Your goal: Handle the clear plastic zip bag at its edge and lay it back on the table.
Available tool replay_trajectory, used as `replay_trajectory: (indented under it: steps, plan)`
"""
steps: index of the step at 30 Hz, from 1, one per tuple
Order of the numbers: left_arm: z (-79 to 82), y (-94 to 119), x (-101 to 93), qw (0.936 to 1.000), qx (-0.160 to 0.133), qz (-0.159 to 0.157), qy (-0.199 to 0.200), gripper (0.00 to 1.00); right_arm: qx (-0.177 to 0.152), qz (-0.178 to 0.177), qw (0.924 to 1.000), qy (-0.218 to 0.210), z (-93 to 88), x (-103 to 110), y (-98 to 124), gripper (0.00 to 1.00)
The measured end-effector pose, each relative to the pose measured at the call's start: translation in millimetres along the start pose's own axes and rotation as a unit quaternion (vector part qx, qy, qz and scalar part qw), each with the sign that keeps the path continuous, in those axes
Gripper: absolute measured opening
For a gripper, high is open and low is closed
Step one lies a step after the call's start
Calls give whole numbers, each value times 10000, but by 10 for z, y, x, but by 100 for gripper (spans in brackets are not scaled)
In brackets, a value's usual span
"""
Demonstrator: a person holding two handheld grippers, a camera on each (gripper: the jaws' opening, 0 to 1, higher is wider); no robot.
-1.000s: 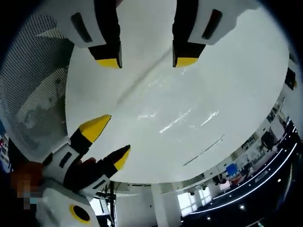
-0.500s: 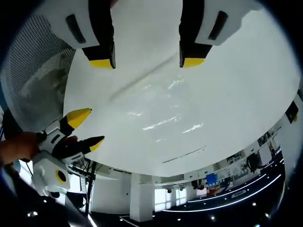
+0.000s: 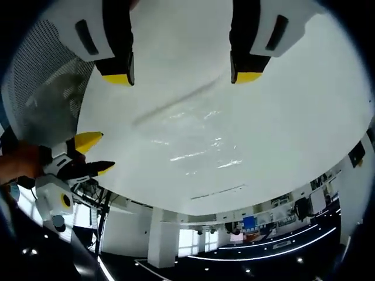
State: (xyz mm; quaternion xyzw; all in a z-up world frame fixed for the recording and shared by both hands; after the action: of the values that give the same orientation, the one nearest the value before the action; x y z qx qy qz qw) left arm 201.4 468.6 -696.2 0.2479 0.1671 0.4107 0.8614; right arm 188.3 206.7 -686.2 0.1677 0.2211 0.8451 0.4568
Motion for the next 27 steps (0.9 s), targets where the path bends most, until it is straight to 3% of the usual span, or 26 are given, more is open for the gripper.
replay_trajectory:
  steps: [9, 13, 27]
  plan:
    - [-66, 113, -64, 9997, -37, 150, 185, 66, -103, -117, 9996, -214, -85, -22, 48, 69]
    - [-97, 123, -88, 9996, -3, 140, 235, 66, -209, -166, 9995, -143, -25, -23, 60, 70]
    - [-57, 87, -80, 9996, -97, 172, 220, 66, -254, -183, 9994, -139, -22, -33, 68, 70]
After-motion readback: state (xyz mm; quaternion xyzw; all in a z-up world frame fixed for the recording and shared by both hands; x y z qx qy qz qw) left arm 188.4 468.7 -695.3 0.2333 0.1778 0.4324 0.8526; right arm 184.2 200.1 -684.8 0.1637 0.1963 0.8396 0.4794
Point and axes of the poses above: the point that each gripper's makers call its tool centre point, and the gripper's own axes: y roughly backward along the fingers, x roughly to its left, z roughly out of its top, the point moved 7 cm from there along y, roughly backward along the fingers, and after that the axes turned 6 degrees about -x, right-handed, at the moved point
